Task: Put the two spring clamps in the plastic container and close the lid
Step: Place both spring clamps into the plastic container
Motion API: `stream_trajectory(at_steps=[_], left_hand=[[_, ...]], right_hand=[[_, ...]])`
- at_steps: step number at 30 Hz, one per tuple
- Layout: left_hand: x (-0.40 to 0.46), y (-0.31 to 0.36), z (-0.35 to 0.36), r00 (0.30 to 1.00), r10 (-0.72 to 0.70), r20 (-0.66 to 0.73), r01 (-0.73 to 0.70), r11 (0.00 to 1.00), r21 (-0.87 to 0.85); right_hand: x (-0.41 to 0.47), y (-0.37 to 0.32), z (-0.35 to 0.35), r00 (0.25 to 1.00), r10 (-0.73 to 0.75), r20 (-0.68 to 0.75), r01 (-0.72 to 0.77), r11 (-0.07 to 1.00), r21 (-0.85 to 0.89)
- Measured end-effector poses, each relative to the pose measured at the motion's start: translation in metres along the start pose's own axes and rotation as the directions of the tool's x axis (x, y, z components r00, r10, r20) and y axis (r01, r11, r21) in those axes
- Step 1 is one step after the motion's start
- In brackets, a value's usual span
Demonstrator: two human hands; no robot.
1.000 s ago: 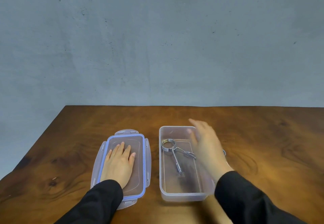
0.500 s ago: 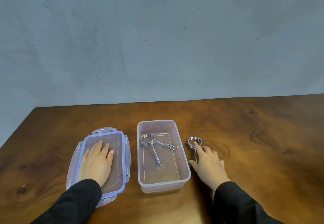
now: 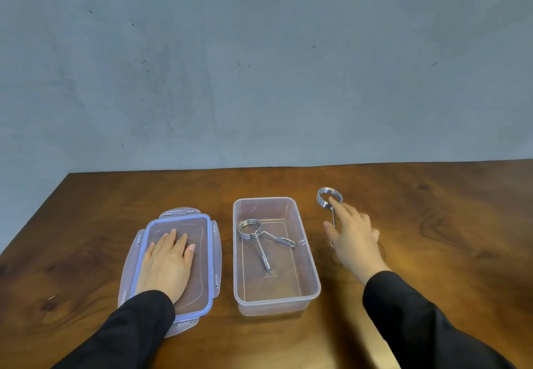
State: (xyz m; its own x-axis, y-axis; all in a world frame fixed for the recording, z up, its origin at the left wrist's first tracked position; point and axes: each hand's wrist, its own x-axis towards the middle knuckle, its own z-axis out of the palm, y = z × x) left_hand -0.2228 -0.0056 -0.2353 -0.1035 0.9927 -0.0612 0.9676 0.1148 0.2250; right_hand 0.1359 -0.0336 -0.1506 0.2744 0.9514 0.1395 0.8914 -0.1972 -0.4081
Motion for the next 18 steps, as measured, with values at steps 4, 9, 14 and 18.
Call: stream_trajectory(at_steps=[4, 9, 14, 18], left_hand=[[-0.002, 0.003, -0.002, 1.0, -0.008, -0.012, 0.007, 1.0, -0.008], [-0.003, 0.002, -0.003, 1.0, -0.01, -0.013, 0.01, 1.0, -0.023], [-0.003, 0.002, -0.003, 0.999, -0.008, -0.04, 0.006, 0.999, -0.054], [-0.003, 0.001, -0.004, 0.999, -0.004, -0.036, 0.001, 0.997, -0.075]], right_hand=[[0.002, -0.056, -0.03, 0.959, -0.282, 0.02, 0.278, 0.954, 0.111], [-0.013, -0.102, -0.005, 0.879, -0.42, 0.225, 0.427, 0.904, 0.02], [-0.013, -0.108, 0.032, 0.874, -0.348, 0.339, 0.383, 0.923, -0.039], [-0.01, -0.107, 0.05, 0.868, -0.333, 0.368, 0.387, 0.918, -0.082]])
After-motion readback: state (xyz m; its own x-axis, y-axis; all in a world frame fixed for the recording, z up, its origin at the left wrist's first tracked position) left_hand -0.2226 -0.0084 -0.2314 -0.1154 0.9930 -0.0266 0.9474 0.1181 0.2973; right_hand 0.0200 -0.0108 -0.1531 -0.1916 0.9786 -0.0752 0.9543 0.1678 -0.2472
